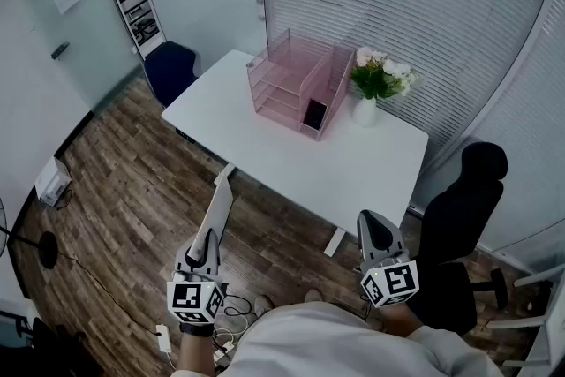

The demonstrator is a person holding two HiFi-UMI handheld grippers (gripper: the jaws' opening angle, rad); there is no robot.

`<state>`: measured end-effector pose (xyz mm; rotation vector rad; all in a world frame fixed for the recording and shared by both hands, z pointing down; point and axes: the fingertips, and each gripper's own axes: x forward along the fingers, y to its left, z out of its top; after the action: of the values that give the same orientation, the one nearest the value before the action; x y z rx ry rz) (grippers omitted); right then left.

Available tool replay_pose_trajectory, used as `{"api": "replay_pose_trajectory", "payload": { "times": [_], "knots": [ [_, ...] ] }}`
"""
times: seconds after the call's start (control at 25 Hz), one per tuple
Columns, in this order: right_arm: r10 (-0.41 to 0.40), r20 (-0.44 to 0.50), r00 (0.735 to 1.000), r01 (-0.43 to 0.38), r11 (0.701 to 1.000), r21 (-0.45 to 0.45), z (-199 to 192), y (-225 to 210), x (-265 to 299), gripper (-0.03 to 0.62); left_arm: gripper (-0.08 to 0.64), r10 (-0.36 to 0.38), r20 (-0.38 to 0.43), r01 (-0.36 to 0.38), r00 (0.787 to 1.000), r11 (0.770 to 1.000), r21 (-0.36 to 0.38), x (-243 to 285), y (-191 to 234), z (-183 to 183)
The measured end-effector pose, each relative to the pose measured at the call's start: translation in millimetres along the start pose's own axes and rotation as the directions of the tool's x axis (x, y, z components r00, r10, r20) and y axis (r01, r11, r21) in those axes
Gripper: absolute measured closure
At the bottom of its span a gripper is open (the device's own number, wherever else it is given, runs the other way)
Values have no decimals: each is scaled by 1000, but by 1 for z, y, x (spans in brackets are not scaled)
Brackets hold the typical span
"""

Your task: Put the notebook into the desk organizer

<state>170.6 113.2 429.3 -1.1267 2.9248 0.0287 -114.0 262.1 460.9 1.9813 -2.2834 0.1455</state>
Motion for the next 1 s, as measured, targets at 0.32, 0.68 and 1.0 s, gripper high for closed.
{"api": "replay_pose_trajectory", "payload": {
  "times": [0.32, 0.68, 1.0],
  "knots": [
    [11, -10, 1000, -11, 1000, -1, -3, -3, -2, 581, 545, 4, -8, -4, 1000, 1000, -10, -2, -6, -3],
    [49, -30, 998, -48, 998, 31, -17, -13, -5, 580, 545, 17, -25, -17, 1000, 1000, -9, 5, -18, -8],
    [106, -69, 992, -104, 994, 28, -40, -31, 3, 580, 545, 40, -34, -40, 999, 999, -16, 16, -41, -19]
  ]
}}
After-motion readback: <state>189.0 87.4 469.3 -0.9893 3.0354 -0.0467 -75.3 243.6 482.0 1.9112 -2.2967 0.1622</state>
